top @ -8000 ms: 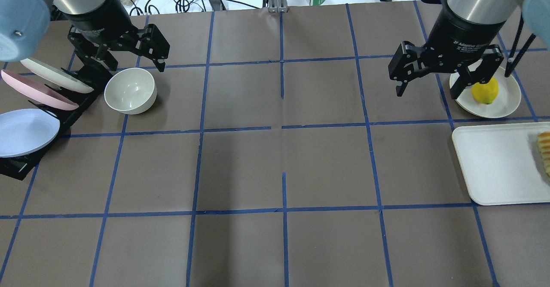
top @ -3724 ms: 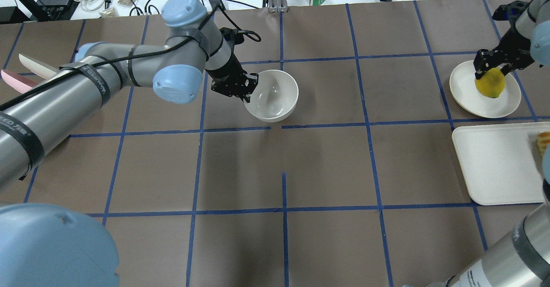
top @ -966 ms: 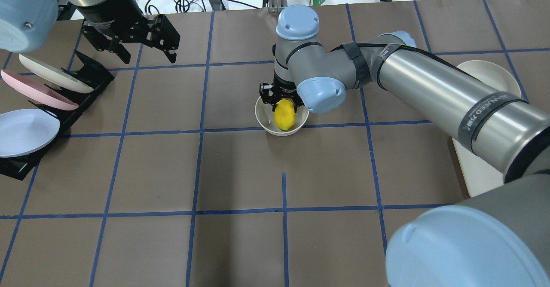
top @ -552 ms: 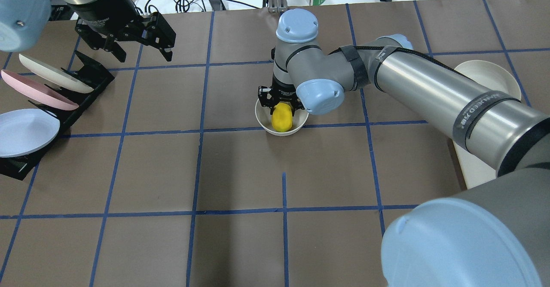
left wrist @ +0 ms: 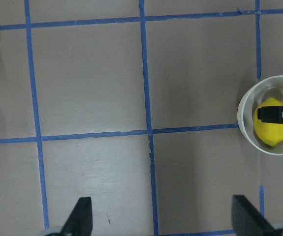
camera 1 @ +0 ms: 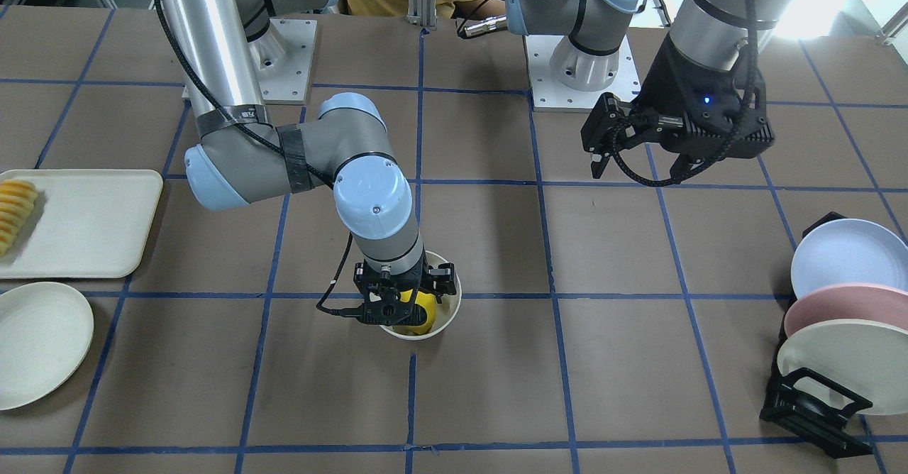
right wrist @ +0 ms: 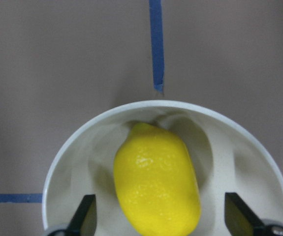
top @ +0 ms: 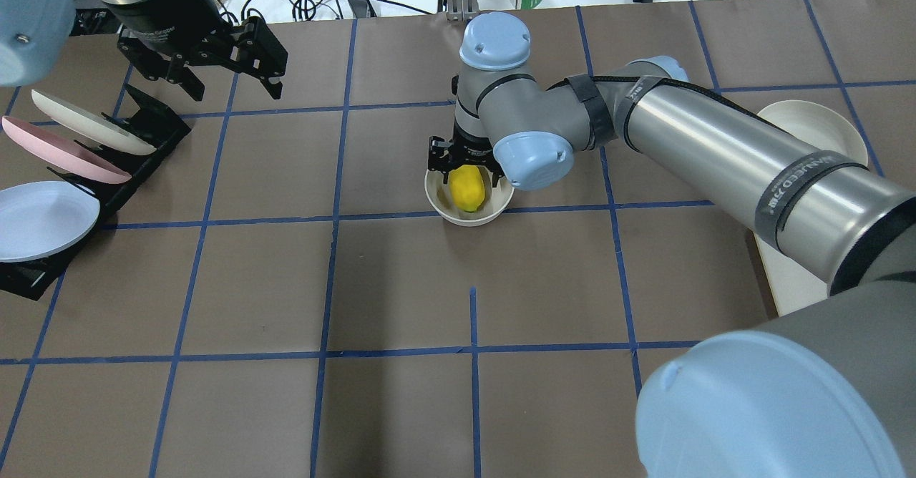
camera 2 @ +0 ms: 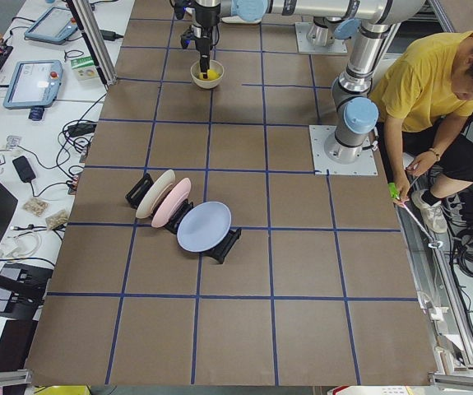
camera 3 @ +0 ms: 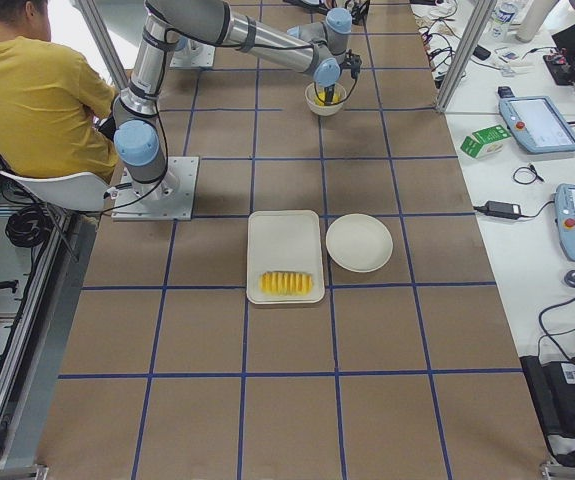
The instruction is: Place bowl and put lemon in it
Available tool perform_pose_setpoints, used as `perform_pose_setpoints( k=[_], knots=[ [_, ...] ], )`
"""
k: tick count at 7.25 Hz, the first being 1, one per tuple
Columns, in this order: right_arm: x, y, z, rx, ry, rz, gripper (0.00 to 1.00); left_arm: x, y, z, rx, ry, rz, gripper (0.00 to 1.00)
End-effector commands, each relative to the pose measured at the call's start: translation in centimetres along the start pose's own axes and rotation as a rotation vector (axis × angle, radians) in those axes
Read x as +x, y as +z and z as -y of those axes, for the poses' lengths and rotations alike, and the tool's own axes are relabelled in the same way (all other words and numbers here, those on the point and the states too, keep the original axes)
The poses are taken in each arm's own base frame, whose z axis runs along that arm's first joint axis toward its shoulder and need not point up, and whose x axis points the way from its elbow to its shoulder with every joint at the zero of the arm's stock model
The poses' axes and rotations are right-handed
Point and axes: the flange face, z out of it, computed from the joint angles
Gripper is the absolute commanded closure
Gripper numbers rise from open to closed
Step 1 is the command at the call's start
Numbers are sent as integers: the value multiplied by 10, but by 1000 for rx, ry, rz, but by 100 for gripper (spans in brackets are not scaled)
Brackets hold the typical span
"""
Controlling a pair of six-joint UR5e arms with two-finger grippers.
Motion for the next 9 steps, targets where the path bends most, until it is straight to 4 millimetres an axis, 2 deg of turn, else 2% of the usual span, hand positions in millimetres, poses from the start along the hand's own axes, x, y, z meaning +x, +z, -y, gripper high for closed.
perform_pose_setpoints(
  k=[1,3,4,6,7,8,9],
  knots=[
    [7,-48,-4,29,2,2,0,1,0,-1,1,1,0,0],
    [38,-124,-27,15,35,-76,0,1,2,-1,-7,1,-1,0],
    [62,-162,-34,27,50,-74,0,1,2,-1,-5,1,0,0],
    [128,-232,-53,5,39,-85,0,1,2,-2,-7,-1,-1,0],
    [164,-247,-55,-15,52,-88,0,3,2,-3,-10,-2,-1,0],
    [185,-264,-58,5,75,-85,0,3,2,-3,-8,-2,-1,0],
    [189,-272,-65,-4,85,-85,0,4,1,-4,-8,-1,-1,0]
  ],
)
